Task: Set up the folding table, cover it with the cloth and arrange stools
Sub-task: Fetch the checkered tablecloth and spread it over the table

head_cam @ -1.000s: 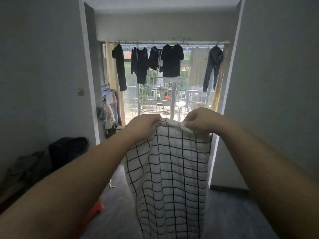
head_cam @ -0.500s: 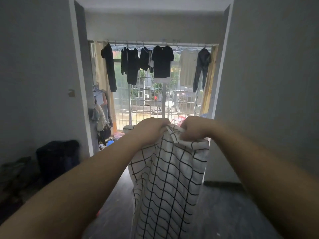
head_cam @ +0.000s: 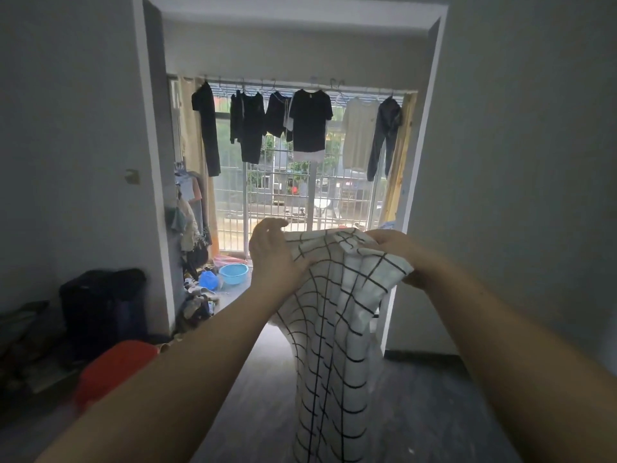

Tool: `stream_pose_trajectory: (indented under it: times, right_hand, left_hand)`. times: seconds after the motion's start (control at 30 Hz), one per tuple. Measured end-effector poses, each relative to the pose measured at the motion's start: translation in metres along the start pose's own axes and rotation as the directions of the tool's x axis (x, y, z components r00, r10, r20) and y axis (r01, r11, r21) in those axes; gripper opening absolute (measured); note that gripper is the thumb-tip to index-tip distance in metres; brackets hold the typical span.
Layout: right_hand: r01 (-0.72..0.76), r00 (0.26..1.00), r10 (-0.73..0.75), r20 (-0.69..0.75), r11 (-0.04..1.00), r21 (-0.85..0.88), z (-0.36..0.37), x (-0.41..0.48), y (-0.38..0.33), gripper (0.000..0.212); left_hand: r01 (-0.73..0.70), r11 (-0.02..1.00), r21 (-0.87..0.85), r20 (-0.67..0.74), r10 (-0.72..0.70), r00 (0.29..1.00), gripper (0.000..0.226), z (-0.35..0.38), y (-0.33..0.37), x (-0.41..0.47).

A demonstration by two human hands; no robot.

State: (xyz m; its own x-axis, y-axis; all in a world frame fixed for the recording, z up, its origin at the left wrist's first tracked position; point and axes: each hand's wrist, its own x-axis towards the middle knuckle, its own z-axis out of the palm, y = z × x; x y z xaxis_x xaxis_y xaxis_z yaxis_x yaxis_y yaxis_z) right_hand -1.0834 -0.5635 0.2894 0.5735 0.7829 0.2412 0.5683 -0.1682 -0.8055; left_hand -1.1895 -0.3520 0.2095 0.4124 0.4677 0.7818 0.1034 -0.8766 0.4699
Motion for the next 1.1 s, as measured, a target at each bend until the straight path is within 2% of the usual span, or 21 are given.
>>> stream_pose_trajectory:
  times: [0.07, 0.13, 0.27, 0.33, 0.4, 0.47, 0.6, 0.73, 0.8, 0.87, 0.97, 1.03, 1.1]
  right_hand:
    - [0.028, 0.997, -0.027, 0.077, 1.000, -0.004, -0.002, -0.008, 0.004, 0.018]
    - [0.022, 0.997, -0.020, 0.076, 1.000, -0.023, -0.004, -0.012, 0.011, 0.016]
    - [0.037, 0.997, -0.031, -0.076, 0.997, 0.072, -0.006, -0.012, 0.031, 0.007]
    - [0.009, 0.993, 0.009, -0.117, 0.989, 0.147, -0.007, -0.015, 0.036, 0.011]
    - [-0.044, 0.987, 0.067, -0.147, 0.987, 0.155, -0.007, -0.018, 0.041, 0.020]
    - [-0.116, 0.971, 0.143, -0.190, 0.982, 0.147, -0.006, -0.017, 0.046, 0.020]
    - [-0.213, 0.890, 0.297, -0.345, 0.942, 0.260, -0.008, -0.014, 0.063, 0.014]
    - [-0.247, 0.828, 0.361, -0.428, 0.921, 0.300, -0.003, -0.015, 0.068, 0.011]
    - [-0.236, 0.785, 0.380, -0.489, 0.913, 0.332, -0.003, -0.015, 0.066, 0.010]
    - [-0.201, 0.734, 0.430, -0.525, 0.877, 0.437, -0.006, -0.014, 0.066, 0.015]
    - [-0.162, 0.686, 0.533, -0.495, 0.775, 0.610, -0.009, -0.013, 0.068, 0.017]
    - [-0.142, 0.672, 0.591, -0.446, 0.694, 0.706, -0.009, -0.012, 0.072, 0.020]
    - [-0.114, 0.672, 0.623, -0.400, 0.621, 0.776, -0.007, -0.012, 0.074, 0.023]
  left_hand:
    - [0.184, 0.966, -0.182, 0.158, -0.156, 0.975, 0.096, -0.002, -0.004, -0.008]
    - [0.308, 0.901, -0.306, 0.302, -0.215, 0.929, 0.099, -0.002, -0.003, -0.013]
    - [0.445, 0.853, -0.271, 0.432, -0.306, 0.849, 0.090, 0.003, 0.000, -0.013]
    - [0.486, 0.856, -0.175, 0.527, -0.335, 0.781, 0.090, 0.006, 0.000, -0.014]
    - [0.508, 0.855, -0.103, 0.549, -0.377, 0.746, 0.084, 0.009, -0.002, -0.014]
    - [0.495, 0.867, -0.049, 0.518, -0.402, 0.755, 0.072, 0.011, -0.006, -0.012]
    - [0.445, 0.893, -0.067, 0.477, -0.363, 0.801, 0.049, 0.010, -0.013, -0.005]
    - [0.338, 0.941, -0.001, 0.435, -0.304, 0.847, 0.052, 0.004, -0.020, 0.004]
    - [0.252, 0.963, 0.094, 0.408, -0.268, 0.873, 0.049, 0.001, -0.025, 0.009]
    - [0.168, 0.962, 0.213, 0.431, -0.247, 0.868, 0.044, -0.003, -0.033, 0.013]
    - [0.047, 0.939, 0.342, 0.470, -0.214, 0.856, 0.023, -0.010, -0.046, 0.017]
    - [0.016, 0.921, 0.390, 0.475, -0.216, 0.853, 0.020, -0.016, -0.056, 0.017]
    - [-0.026, 0.896, 0.443, 0.521, -0.233, 0.821, 0.014, -0.022, -0.066, 0.015]
